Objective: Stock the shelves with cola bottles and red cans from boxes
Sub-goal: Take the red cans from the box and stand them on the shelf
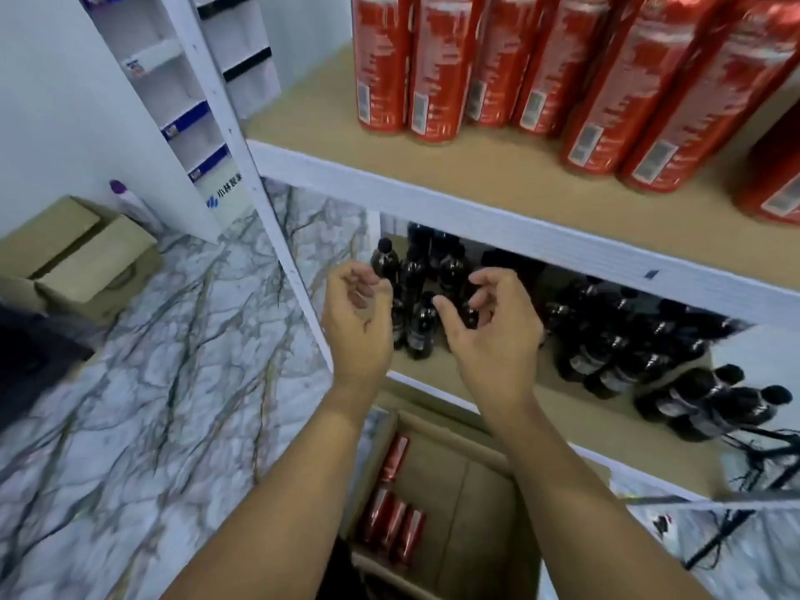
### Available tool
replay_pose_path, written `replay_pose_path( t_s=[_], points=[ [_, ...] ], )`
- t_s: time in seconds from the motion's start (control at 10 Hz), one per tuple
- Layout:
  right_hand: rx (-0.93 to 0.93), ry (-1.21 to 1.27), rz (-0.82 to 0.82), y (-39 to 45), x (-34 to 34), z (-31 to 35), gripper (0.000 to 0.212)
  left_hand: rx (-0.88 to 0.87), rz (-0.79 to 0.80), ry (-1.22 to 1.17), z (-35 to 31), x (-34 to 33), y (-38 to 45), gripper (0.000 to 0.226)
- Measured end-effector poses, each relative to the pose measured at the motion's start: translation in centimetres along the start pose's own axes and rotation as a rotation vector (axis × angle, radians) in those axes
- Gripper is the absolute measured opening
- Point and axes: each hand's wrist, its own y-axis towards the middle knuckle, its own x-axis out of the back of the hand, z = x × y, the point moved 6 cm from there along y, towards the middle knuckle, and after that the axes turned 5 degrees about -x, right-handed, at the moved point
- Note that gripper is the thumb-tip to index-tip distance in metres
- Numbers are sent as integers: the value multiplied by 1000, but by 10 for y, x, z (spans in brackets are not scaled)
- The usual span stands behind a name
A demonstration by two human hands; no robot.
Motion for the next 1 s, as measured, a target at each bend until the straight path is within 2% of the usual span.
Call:
replay_pose_path(
  t_s=[0.2,0.3,0.4,0.5,0.6,0.7,0.8,0.9,1.0],
  points=[
    [-301,-132,241,-113,-67,-188,33,323,278,193,180,-19,-156,16],
    [-546,-189,456,-186,-105,-290,27,518,463,333,283,-17,-250,9],
    [-706,-257,604,-253,-135,-367,20,704,619,387,369,-12,-335,39],
    [-814,-222,634,-335,-168,-456,23,804,864,524,478,5,-431,61],
    [-993,-299,805,-411,-194,-516,41,982,952,679,537,23,-498,58],
    [-1124,-300,908,-472,-213,-552,55,996,994,814,543,27,-524,42],
    [-1238,-299,959,-511,-225,-569,81,992,1112,925,563,30,-550,43],
    [-1284,-238,976,-537,-235,-580,95,894,1230,1028,577,28,-563,46],
    [-1265,-197,990,-548,-244,-584,96,837,1279,1054,585,23,-568,51]
  ],
)
